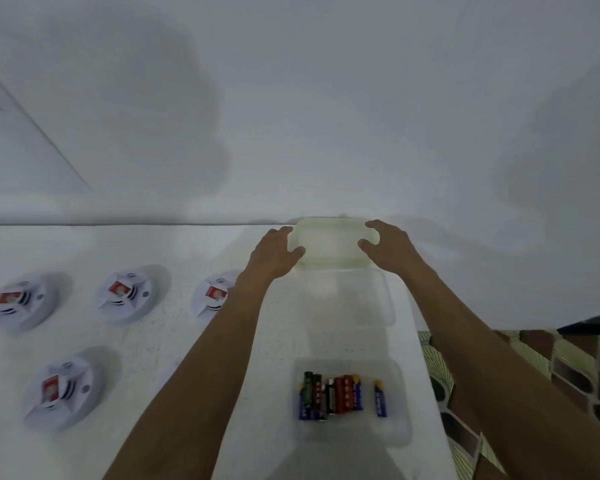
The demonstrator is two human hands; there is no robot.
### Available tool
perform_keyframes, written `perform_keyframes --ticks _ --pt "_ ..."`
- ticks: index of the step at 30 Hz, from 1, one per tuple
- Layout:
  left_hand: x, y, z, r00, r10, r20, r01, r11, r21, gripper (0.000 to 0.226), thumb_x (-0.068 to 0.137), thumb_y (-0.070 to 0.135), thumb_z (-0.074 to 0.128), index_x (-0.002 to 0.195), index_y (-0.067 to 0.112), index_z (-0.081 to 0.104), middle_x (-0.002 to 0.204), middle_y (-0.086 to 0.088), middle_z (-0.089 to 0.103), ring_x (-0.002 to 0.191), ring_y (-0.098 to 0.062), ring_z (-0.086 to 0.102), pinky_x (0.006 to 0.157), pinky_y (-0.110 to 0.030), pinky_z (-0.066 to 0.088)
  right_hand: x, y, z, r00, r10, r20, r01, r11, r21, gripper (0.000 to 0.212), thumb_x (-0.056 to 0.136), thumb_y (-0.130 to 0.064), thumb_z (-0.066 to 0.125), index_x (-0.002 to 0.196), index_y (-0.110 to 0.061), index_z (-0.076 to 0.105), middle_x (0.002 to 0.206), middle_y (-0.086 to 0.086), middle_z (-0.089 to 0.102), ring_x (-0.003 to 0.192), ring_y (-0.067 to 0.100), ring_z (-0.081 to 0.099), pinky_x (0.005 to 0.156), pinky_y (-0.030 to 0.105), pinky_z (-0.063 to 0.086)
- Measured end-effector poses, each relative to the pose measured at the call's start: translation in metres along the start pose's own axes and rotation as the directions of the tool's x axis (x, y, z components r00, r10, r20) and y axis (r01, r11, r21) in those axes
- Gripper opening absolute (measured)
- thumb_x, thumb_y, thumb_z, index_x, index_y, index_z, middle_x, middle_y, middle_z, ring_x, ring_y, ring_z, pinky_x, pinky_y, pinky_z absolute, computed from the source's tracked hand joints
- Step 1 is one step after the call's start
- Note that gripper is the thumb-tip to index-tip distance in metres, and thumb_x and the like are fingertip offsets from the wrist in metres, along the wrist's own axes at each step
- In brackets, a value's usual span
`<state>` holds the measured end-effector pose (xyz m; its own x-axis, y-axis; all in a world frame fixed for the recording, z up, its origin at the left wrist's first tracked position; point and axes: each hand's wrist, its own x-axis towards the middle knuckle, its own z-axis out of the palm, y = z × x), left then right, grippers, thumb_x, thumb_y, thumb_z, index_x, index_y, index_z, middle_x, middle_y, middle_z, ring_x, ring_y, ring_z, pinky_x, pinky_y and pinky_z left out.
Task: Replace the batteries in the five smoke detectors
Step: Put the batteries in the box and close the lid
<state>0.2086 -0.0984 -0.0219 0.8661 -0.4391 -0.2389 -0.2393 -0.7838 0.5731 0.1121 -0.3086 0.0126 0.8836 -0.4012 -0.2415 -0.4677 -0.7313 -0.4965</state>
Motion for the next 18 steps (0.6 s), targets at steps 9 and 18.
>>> perform_keyframes --ticks 9,18 --pt "0.008 0.012 0.015 0.992 -0.094 -0.089 0.092 0.995 -0.026 0.060 0.091 0.040 0.058 0.140 0.012 0.040 0.141 -0.014 0.044 0.129 -0.028 0.041 0.105 -0.037 0.031 0.009 0.016 0.010 0.996 0.077 -0.040 -0.061 0.951 0.303 0.045 0.093 -0.029 0.059 0.135 -0.016 0.052 0.143 0.002 0.049 0.128 0.020 0.048 0.108 0.031 0.035" --pt "-0.007 0.027 0.008 0.980 -0.104 -0.168 0.036 0.931 -0.364 0.047 0.087 0.030 0.067 0.131 0.022 0.051 0.136 -0.006 0.048 0.108 -0.017 0.053 0.092 -0.029 0.043 -0.002 0.007 0.004 0.982 0.104 -0.155 -0.017 0.878 0.479 0.041 0.091 -0.019 0.059 0.132 -0.019 0.056 0.142 0.001 0.049 0.134 0.017 0.043 0.109 0.031 0.036"
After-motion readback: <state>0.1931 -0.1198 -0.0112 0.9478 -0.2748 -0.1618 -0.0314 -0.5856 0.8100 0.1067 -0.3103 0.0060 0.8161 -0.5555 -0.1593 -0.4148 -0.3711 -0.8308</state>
